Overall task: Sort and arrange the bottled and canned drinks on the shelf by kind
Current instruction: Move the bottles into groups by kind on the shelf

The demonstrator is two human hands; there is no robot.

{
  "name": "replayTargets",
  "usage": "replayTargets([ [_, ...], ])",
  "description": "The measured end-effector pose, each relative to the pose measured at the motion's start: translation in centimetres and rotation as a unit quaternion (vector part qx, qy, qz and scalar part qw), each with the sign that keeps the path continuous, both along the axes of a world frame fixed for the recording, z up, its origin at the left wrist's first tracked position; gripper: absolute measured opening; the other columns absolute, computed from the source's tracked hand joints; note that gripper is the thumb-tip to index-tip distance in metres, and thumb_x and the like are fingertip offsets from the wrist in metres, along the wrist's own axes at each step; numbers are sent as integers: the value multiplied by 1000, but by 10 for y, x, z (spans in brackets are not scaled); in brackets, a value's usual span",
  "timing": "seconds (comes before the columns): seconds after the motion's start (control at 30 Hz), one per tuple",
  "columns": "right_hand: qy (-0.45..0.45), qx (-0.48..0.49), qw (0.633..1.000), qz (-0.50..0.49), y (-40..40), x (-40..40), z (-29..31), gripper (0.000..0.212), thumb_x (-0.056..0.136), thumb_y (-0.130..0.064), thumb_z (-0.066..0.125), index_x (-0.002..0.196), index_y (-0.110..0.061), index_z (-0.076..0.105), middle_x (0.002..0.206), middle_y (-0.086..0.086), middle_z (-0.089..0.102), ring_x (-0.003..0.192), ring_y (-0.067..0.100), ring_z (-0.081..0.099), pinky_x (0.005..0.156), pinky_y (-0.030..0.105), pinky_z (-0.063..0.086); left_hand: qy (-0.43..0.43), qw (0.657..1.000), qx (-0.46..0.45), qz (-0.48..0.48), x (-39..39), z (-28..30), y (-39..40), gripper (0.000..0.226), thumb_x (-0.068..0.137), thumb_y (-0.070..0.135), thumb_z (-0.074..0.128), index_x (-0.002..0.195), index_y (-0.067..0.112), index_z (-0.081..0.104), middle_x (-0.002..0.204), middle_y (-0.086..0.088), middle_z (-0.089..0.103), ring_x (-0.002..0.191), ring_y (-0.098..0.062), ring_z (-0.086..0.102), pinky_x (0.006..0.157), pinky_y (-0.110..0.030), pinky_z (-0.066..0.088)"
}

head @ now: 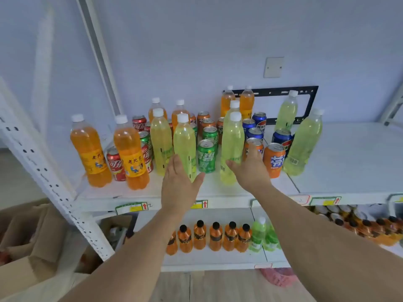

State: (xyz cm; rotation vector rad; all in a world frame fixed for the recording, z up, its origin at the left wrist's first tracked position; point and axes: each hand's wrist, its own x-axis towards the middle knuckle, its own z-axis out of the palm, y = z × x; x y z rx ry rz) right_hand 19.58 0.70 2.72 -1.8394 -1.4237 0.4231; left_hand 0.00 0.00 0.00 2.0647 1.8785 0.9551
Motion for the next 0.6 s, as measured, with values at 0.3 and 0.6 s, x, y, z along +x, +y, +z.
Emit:
replayTargets([
  [0.3, 184, -9, 983, 24, 48, 4, -32, 66, 82, -30, 77, 135, -21, 39, 108, -6, 59, 98, 17, 57, 78, 28, 44, -235, 968, -60, 67, 13, -21, 53, 94, 84, 50, 71, 155, 14, 20, 154, -4, 40, 133, -25, 47, 106, -38, 42],
  [0.6, 216, 31, 975, 32, 28, 16, -40, 54, 72, -44, 83, 109, -27, 46, 105, -5, 65, 91, 10, 64, 74, 24, 52, -363, 928, -81, -38, 22, -23, 9, 41, 85, 31, 75, 115, 43, 51, 109, 13, 66, 97, -4, 66, 79, -25, 53],
])
